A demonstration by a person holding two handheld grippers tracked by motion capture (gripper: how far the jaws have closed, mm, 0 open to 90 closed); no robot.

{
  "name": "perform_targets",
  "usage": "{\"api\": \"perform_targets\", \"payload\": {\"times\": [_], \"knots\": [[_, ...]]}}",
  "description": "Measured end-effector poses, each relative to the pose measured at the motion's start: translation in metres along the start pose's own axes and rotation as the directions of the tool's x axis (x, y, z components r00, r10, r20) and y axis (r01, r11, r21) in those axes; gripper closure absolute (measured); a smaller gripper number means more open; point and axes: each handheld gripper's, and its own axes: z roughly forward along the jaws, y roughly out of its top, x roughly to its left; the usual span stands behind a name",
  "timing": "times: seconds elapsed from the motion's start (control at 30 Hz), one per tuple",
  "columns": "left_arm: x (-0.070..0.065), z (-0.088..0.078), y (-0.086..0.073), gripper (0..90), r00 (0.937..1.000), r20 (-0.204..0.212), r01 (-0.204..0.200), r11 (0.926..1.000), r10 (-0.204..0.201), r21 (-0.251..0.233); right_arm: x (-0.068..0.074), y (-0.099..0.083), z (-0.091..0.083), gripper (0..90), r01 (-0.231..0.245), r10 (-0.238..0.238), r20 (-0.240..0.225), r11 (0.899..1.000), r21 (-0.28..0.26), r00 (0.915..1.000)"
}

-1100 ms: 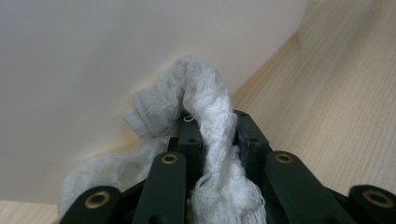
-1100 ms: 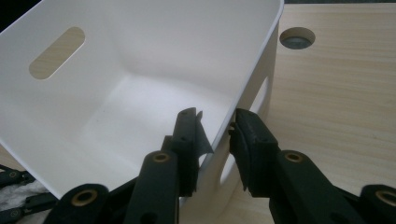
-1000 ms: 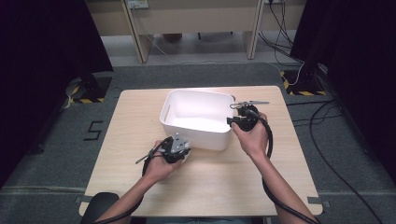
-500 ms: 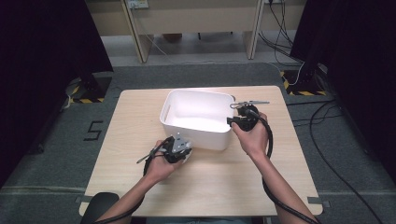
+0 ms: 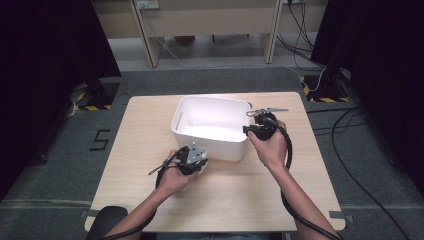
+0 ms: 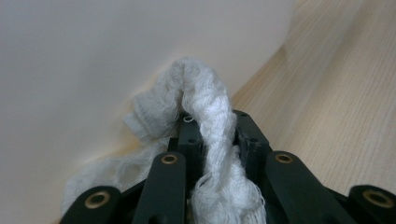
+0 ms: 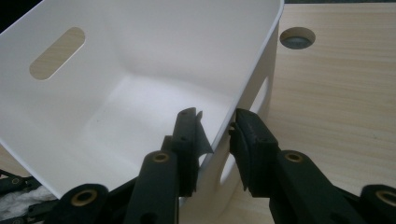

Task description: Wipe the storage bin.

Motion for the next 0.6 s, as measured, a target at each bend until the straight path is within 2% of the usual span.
{"api": "perform_targets", "payload": {"times": [0.6], "knots": [[0.002, -0.021, 0.018, 75.5, 0.9995, -0.031, -0.01, 0.9979, 0.008, -0.064, 0.0, 0.0, 0.0, 71.0, 0.0, 0.0, 0.001, 1.0, 0.0, 1.0]]}}
